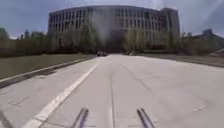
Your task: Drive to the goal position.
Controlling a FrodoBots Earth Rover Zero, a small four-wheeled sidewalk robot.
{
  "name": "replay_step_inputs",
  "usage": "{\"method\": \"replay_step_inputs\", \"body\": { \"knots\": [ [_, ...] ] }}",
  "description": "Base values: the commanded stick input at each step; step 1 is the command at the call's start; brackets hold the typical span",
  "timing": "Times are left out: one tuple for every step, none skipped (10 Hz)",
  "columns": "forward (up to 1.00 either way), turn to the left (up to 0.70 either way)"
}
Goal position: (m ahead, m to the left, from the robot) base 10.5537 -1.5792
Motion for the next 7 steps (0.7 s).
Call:
{"method": "replay_step_inputs", "body": {
  "knots": [
    [1.00,0.00],
    [1.00,0.00],
    [1.00,0.00],
    [1.00,0.00],
    [1.00,0.00],
    [1.00,0.00],
    [1.00,0.00]
  ]
}}
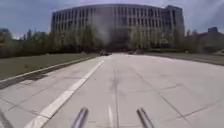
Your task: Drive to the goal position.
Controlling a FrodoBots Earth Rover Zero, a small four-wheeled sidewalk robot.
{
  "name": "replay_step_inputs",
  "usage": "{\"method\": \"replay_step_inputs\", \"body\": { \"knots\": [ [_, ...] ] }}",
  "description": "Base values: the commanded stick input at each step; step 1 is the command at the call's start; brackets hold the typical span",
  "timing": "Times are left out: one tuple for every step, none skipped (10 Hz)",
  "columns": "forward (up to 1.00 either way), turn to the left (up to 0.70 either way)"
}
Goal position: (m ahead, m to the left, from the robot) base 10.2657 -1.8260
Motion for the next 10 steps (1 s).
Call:
{"method": "replay_step_inputs", "body": {
  "knots": [
    [1.00,0.00],
    [1.00,0.00],
    [1.00,-0.01],
    [1.00,-0.03],
    [1.00,-0.31],
    [1.00,-0.38],
    [1.00,-0.38],
    [1.00,-0.38],
    [1.00,-0.38],
    [1.00,-0.35]
  ]
}}
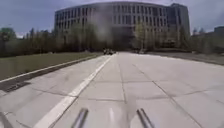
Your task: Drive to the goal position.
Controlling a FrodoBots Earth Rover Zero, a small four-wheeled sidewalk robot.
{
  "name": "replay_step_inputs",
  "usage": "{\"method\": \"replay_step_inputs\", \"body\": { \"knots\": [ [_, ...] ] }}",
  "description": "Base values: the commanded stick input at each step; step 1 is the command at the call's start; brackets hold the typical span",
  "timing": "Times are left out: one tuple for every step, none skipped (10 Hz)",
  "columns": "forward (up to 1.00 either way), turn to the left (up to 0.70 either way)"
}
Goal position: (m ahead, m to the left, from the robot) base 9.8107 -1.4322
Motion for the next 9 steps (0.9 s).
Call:
{"method": "replay_step_inputs", "body": {
  "knots": [
    [1.00,-0.22],
    [1.00,0.00],
    [1.00,0.00],
    [1.00,0.00],
    [1.00,-0.05],
    [1.00,-0.21],
    [1.00,-0.35],
    [1.00,-0.37],
    [1.00,-0.23]
  ]
}}
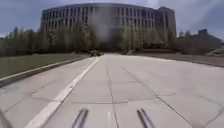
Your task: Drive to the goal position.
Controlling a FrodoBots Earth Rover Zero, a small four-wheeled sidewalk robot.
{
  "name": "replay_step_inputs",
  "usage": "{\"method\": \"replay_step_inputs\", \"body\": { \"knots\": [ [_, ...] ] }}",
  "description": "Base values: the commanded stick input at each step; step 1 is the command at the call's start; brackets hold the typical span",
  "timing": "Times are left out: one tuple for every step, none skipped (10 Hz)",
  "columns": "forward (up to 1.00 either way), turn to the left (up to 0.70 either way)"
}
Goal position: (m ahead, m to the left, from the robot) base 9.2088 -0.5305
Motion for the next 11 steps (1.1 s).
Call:
{"method": "replay_step_inputs", "body": {
  "knots": [
    [1.00,0.00],
    [1.00,0.00],
    [1.00,0.00],
    [1.00,0.00],
    [1.00,0.00],
    [1.00,0.00],
    [1.00,0.00],
    [1.00,0.00],
    [1.00,0.00],
    [1.00,0.00],
    [1.00,0.00]
  ]
}}
